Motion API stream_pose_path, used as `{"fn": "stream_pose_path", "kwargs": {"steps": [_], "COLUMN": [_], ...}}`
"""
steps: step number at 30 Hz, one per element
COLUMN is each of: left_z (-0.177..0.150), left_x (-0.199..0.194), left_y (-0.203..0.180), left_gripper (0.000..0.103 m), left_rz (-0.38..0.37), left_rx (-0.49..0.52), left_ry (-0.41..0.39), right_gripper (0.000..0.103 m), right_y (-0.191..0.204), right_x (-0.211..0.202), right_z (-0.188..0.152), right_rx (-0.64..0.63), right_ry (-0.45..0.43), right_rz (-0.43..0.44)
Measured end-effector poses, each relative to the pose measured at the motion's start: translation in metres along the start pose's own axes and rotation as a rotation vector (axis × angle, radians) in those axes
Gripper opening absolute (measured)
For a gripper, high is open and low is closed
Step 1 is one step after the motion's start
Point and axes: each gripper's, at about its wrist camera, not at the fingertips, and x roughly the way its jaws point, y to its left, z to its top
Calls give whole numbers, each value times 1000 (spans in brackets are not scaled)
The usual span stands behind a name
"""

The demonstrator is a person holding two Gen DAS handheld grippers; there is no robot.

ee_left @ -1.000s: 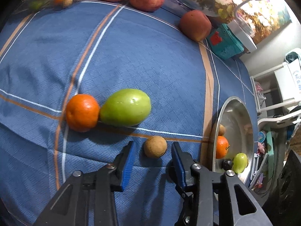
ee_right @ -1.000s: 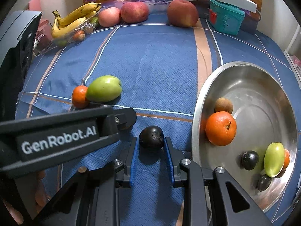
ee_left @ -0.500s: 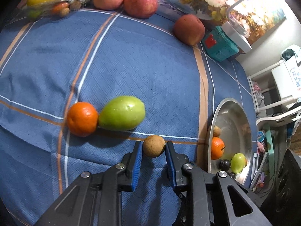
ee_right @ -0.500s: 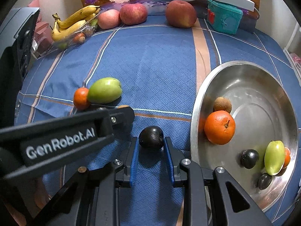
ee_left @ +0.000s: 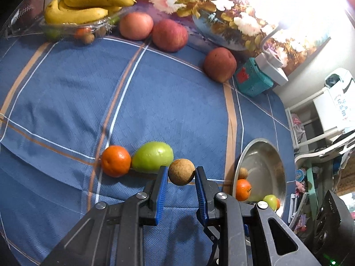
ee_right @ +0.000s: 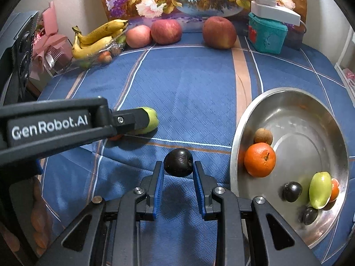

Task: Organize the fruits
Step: 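Carry the plum and kiwi over the steel plate and open both tools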

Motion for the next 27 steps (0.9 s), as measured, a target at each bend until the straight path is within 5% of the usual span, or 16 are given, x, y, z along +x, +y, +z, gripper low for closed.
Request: {"fn": "stream_pose_path", "kwargs": {"steps": [15, 27], "left_z": [-4, -39], "left_x": [-12, 6], "left_y": [-15, -87], "left_gripper": [27, 27], "left_rz": [-19, -97], "left_rx": [33, 260], "left_ry": [-19, 50], "right_gripper": [28, 28], "right_y": [-40, -133], "right_x": [-33, -57], "right_z": [1, -33], "right_rx": [132, 413], "right_ry": [-98, -136], "right_rz": [-55, -231]}}
